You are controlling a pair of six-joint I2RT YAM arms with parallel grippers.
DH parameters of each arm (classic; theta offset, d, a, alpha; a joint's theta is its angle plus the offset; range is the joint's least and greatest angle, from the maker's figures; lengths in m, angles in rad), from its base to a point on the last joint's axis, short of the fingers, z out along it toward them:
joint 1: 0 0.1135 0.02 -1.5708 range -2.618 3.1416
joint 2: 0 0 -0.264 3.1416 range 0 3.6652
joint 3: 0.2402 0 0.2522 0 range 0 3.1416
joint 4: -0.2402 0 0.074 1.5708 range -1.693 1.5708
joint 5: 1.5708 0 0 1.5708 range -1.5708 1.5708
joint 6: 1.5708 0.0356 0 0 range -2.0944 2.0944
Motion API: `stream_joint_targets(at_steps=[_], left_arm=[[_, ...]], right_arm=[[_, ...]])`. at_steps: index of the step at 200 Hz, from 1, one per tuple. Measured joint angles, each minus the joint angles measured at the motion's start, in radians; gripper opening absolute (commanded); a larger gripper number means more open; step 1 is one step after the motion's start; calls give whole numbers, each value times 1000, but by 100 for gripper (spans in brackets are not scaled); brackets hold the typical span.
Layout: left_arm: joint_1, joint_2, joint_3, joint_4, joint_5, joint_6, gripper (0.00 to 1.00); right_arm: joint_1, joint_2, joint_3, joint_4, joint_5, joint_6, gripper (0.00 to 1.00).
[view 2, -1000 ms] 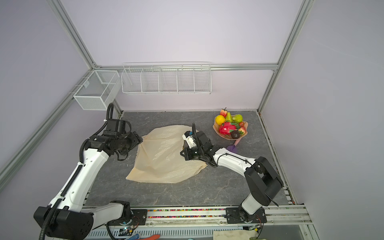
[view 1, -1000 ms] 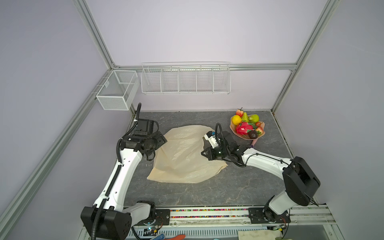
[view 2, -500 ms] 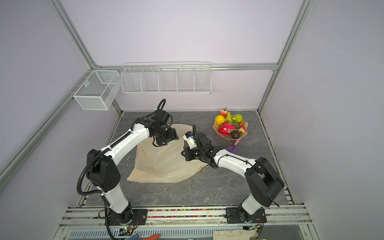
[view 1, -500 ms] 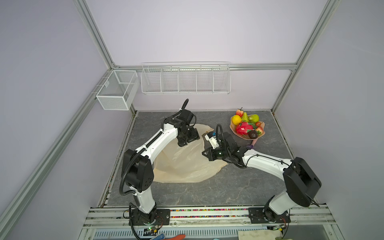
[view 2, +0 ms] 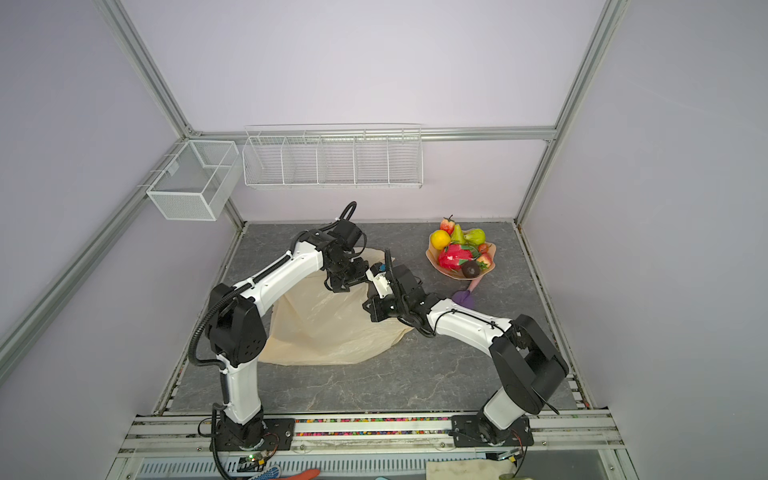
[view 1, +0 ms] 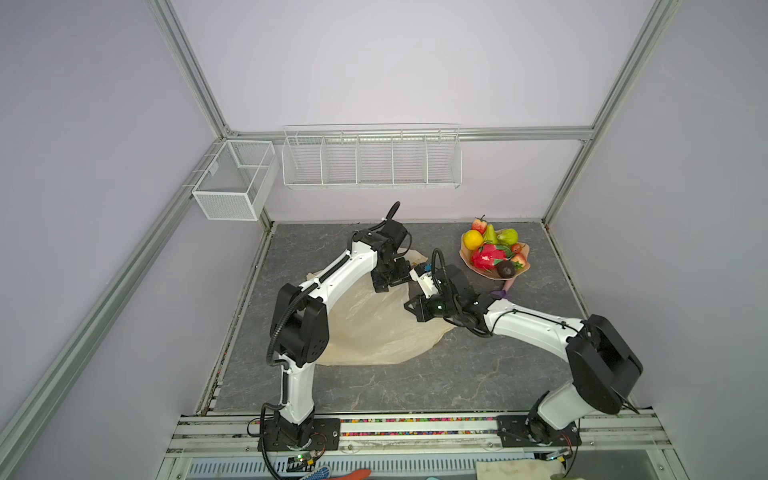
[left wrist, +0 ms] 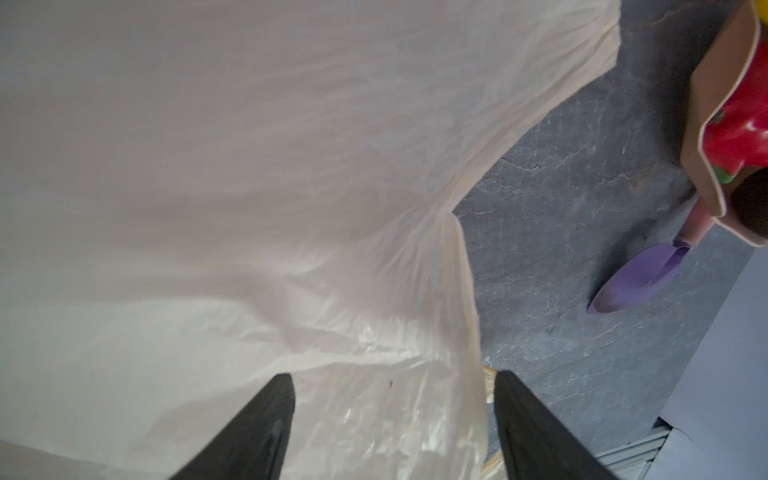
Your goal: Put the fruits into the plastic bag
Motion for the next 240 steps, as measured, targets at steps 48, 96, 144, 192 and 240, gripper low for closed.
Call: stream_joint_targets(at_steps=[48,96,144,192,240], left_arm=[[-31,65,54,-46,-29,43,39],[-33,63,54,-79,-68,84,0],[-34,13,91,-118,-116,145,0],[-33,-104,92,-133,-138,229,0],[-33,-142,91,-145,-137,329,0]], right_arm=[[21,0,0,14,1,-10,7],[23,-10,0,11,5,-11,7],[23,-69,-1,-31,40,33,38],[23,-185,-18,-169,125,144,93],[1,-381,-2,-379,256,192,89]])
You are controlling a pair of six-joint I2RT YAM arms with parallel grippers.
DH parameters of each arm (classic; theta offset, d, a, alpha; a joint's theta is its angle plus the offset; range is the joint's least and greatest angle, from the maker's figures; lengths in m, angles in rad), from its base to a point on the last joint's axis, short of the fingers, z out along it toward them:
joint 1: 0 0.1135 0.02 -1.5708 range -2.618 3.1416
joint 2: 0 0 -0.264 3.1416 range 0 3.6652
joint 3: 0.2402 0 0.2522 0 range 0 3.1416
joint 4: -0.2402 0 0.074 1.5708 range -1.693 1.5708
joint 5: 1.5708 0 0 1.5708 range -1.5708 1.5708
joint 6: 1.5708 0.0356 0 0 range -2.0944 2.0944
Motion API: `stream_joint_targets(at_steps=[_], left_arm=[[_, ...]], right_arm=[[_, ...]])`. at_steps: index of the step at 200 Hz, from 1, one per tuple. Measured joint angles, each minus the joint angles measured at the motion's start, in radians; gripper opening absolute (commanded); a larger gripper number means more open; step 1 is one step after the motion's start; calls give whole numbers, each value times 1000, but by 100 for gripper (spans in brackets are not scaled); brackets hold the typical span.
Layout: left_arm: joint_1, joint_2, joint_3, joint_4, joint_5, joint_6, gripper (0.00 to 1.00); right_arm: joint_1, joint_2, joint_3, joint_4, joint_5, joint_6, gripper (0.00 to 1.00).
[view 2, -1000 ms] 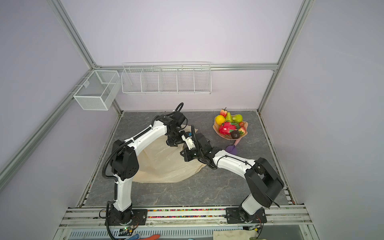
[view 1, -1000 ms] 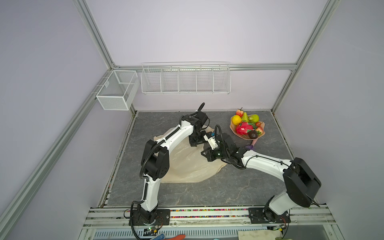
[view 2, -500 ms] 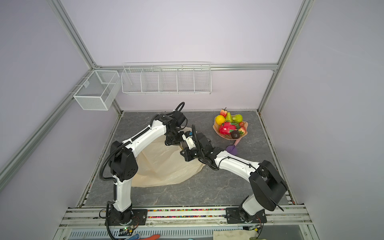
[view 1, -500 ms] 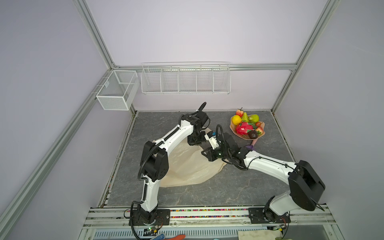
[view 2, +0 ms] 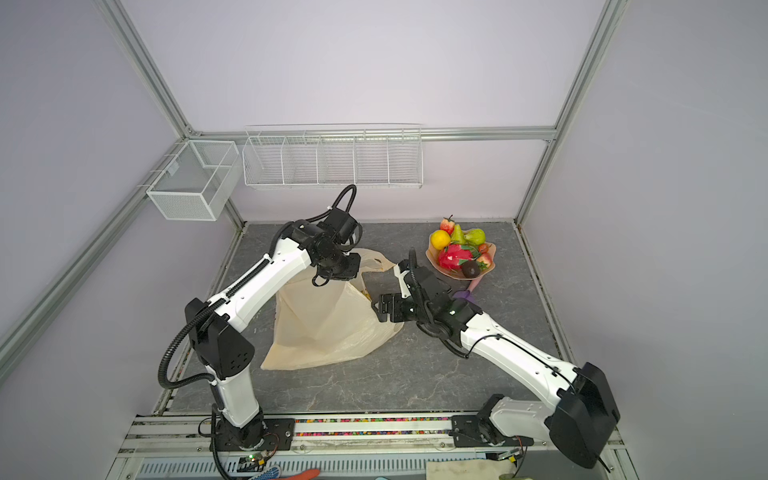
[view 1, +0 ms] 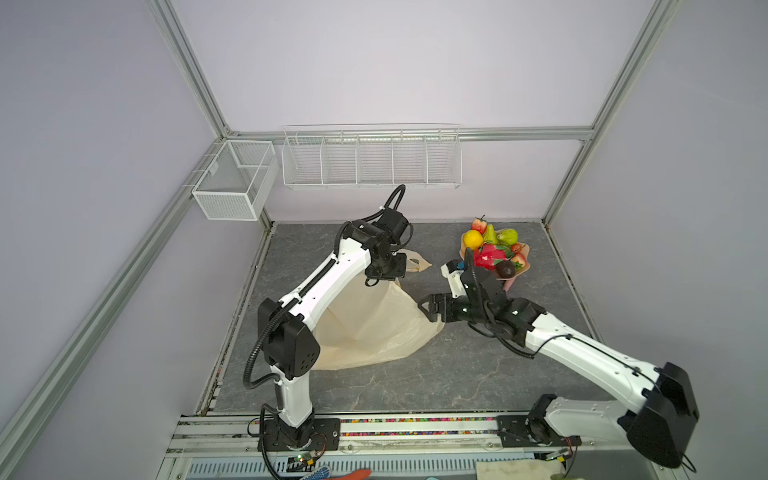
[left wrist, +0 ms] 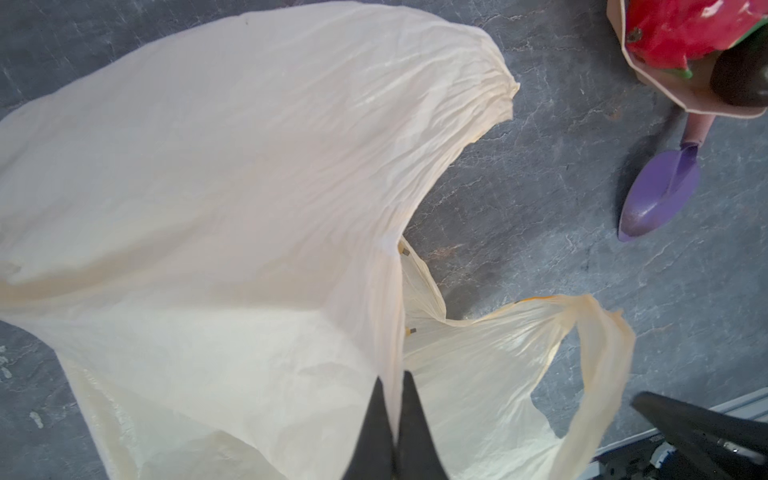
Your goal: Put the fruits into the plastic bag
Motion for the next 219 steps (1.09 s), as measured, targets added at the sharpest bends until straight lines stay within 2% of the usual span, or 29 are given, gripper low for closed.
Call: stream_joint_targets(at_steps=[39,86,107,126,150,179,219], left_arm=[[7,-1,0,-9,19,55,0],[26,-3,0,0,65,110,0],[34,-3,15,-1,77,141,0],[35,-3,36,1,80,164,0],[35,-2,50,8,92,186,0],[35,7,68,8,101,208,0],[35,9,74,8,109,227,0]], right_arm=[[-68,-123,96,-173,120,29,88],[-307,-69,245,-400,221,42,88],[-463,23,304,-475,231,25,88],[-544,100,338,-499,235,-15,89],[-634,230,404,-513,229,-102,94],[-684,406,493,-518,215,-212,100],[-689,613,584,-520,197,-302,93]])
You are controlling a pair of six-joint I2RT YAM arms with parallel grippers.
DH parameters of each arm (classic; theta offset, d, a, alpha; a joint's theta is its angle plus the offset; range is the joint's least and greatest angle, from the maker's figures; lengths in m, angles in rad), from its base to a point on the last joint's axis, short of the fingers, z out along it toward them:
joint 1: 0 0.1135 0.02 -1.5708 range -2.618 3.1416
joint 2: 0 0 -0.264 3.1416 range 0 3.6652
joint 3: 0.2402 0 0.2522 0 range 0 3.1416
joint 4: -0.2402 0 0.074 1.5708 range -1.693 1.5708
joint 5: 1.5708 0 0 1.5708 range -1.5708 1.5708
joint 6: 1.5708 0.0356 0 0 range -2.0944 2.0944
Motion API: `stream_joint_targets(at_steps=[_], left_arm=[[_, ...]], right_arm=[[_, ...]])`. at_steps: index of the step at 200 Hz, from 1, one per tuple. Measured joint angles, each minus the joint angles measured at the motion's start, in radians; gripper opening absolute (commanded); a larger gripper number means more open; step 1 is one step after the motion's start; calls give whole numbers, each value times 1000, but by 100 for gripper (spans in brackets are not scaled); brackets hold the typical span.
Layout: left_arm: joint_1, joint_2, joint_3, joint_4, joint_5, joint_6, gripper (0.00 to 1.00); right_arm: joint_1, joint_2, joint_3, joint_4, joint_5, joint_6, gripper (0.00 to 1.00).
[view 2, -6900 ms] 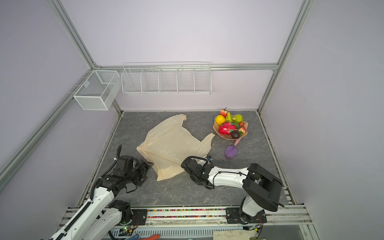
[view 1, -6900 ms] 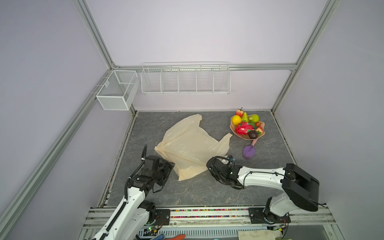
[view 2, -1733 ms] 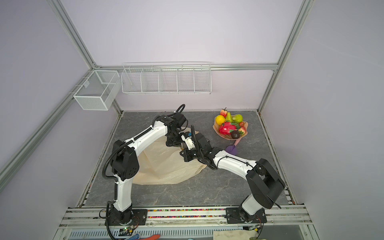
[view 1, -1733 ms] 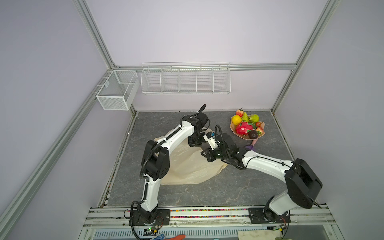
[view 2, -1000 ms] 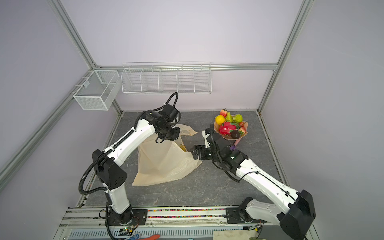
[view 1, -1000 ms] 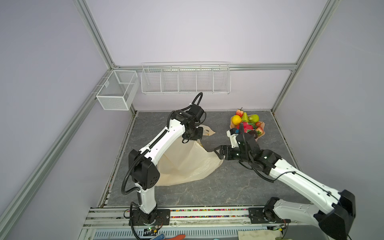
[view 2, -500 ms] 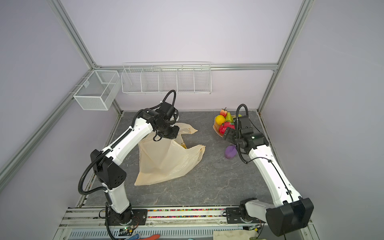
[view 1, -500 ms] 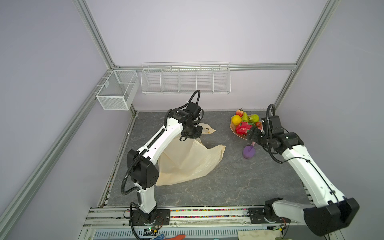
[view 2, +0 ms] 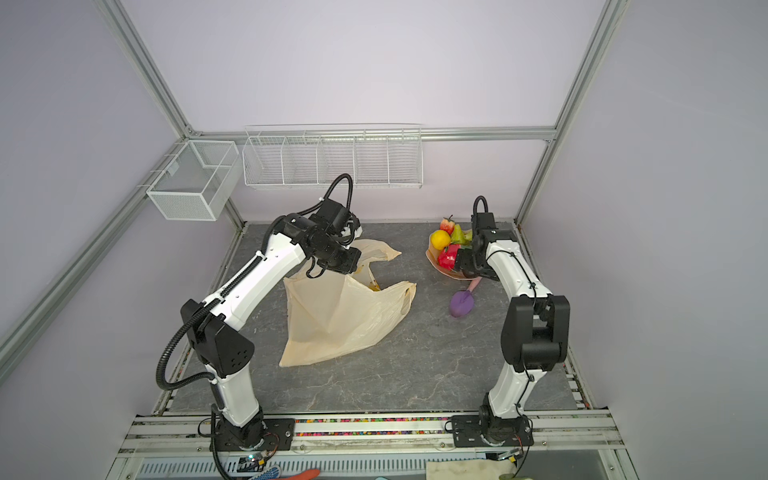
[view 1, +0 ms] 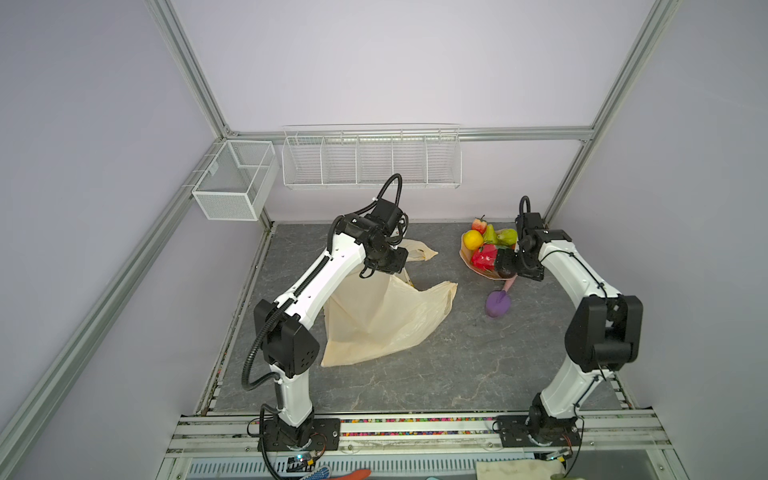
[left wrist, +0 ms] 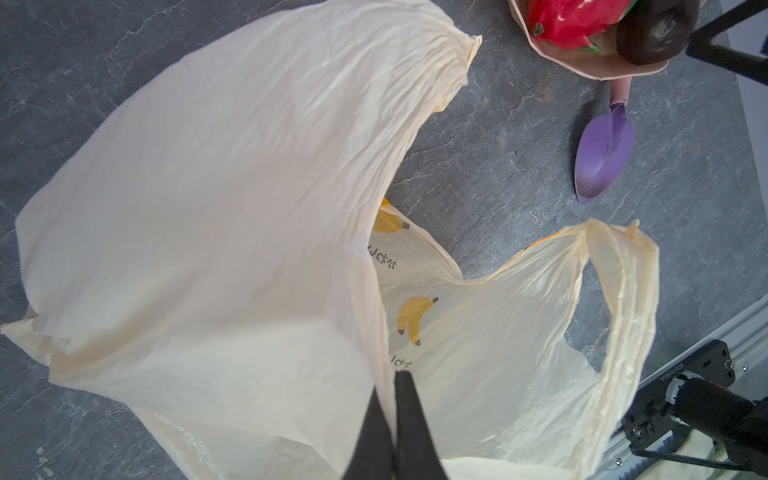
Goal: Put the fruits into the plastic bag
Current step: 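Release the bag with the right gripper and move it over the fruit bowl, then grasp the dark plum with the right gripper while the left holds the bag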
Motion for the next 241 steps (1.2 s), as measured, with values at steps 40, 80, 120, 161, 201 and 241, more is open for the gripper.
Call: stream_joint_targets(at_steps=[40,80,120,161,201,241], left_arm=[[0,0,-4,1,7,8,0],[0,0,-15,6,8,15,0],[0,0,-24,12,23,15,0],[0,0,-24,16,23,15,0],[0,-4,-38,18,23,15,0],[0,-14,-48,19,23,15,0]], right_arm=[[0,114,76,-1,9,-37,86],[0,169,140,-5,27,-58,78],[0,209,178,-12,43,-71,73],[2,234,191,-22,55,-83,73],[5,248,191,-29,67,-92,69],[14,250,193,-30,84,-103,53]])
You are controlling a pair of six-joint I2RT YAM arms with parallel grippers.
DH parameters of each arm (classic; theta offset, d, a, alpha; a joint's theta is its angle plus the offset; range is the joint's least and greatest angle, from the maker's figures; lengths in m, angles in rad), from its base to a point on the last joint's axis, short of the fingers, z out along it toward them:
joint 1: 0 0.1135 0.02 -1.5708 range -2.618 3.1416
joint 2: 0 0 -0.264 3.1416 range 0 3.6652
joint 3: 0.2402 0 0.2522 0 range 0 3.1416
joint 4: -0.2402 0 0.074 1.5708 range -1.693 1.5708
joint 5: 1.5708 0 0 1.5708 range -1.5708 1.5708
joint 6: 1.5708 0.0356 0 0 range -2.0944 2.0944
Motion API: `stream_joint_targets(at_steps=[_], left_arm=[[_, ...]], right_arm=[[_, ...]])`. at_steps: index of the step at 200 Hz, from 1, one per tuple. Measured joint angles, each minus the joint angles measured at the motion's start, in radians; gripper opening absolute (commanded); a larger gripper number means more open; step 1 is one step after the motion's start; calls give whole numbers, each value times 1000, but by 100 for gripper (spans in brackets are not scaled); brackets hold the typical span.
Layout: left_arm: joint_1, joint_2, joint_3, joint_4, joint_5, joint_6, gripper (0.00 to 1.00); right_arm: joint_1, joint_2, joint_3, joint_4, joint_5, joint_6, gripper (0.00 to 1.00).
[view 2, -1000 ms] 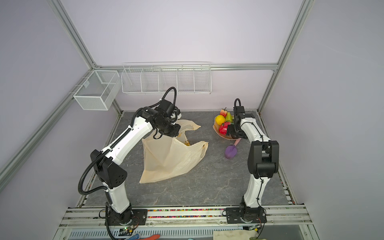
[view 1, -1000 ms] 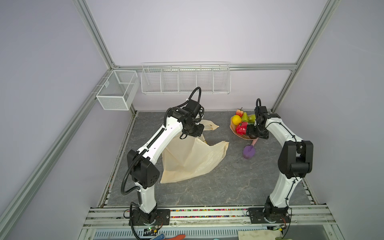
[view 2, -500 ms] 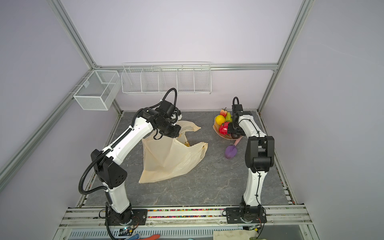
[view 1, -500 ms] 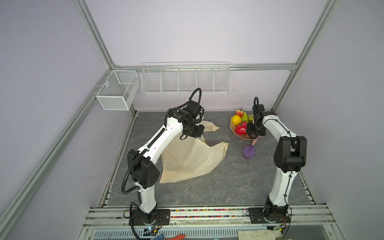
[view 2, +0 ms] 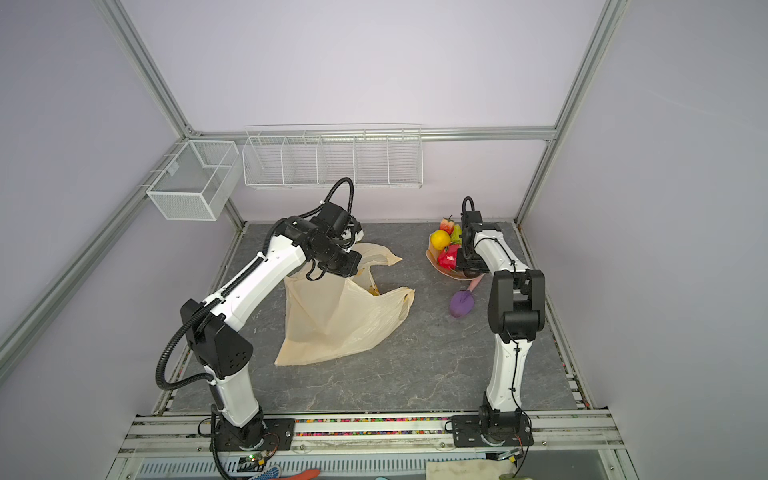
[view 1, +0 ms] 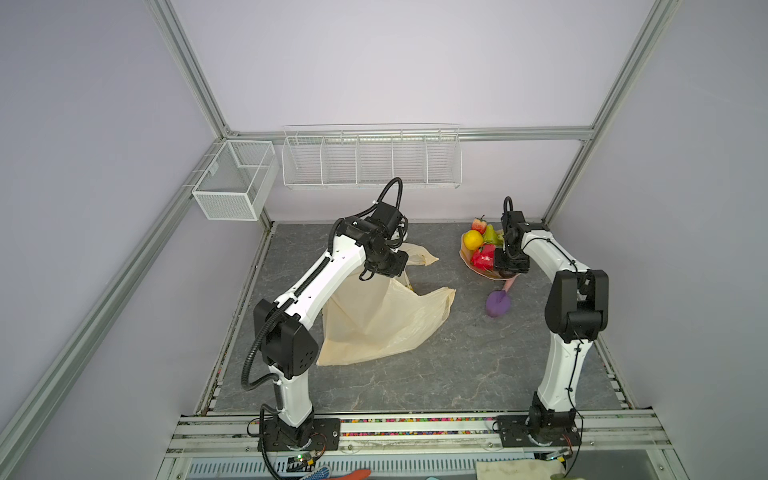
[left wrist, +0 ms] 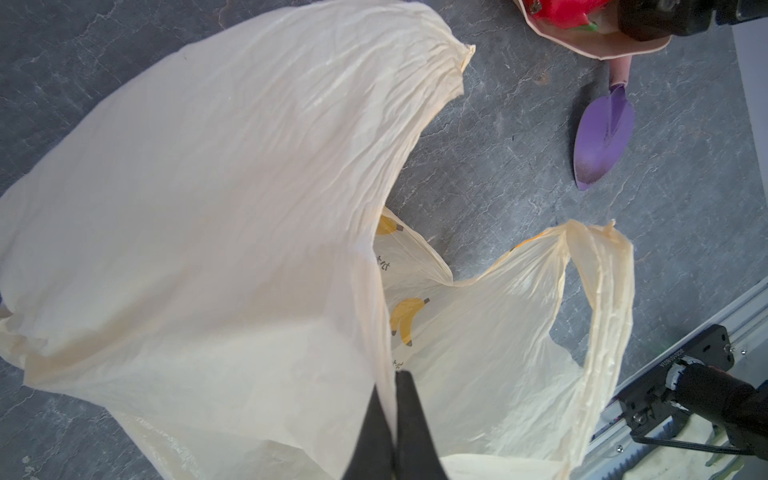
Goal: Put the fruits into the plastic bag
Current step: 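Grasp the dark plum with the right gripper while the left holds the bag, then carry the plum with the right gripper into the bag mouth and release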
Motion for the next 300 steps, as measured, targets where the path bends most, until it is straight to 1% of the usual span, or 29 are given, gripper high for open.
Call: stream_joint_targets(at_steps=[38,67,93,136,155,186,205,217,223,228,236,239,243,256,278,300], left_arm=[[0,-8,-11,0,0,0,0],[0,-21,-27,7,-1,3,0],[0,-26,-35,13,-1,4,0],[0,-30,-37,16,-1,8,0],[0,-30,-37,16,-1,10,0],[0,-30,-37,19,-1,15,0],[0,-31,-38,19,-1,18,0],[0,-34,-42,21,-1,19,0],[0,-35,-43,21,-1,21,0],[0,-36,-44,21,-1,22,0],[0,-36,-44,23,-1,22,0],[0,-36,-44,23,-1,22,0],[0,-37,-45,23,-1,22,0],[0,-39,-51,24,-1,22,0],[0,-45,-62,24,-5,22,0],[0,-51,-70,26,-5,22,0]], right_arm=[[9,0,0,-3,7,-5,40],[17,-11,0,-14,6,-4,36],[23,-56,-3,-25,5,5,36],[32,-235,-84,-27,-2,42,36],[33,-312,-143,-21,-28,69,35],[33,-444,-293,33,-151,139,35],[31,-507,-378,105,-257,196,35],[26,-546,-447,191,-358,253,35],[22,-563,-491,255,-426,298,35],[21,-571,-510,287,-458,319,35],[20,-574,-549,369,-539,382,35],[19,-573,-554,378,-548,390,35],[20,-571,-574,433,-592,428,35],[28,-552,-601,538,-678,509,35],[56,-508,-603,673,-776,607,35],[91,-465,-603,773,-845,670,33]])
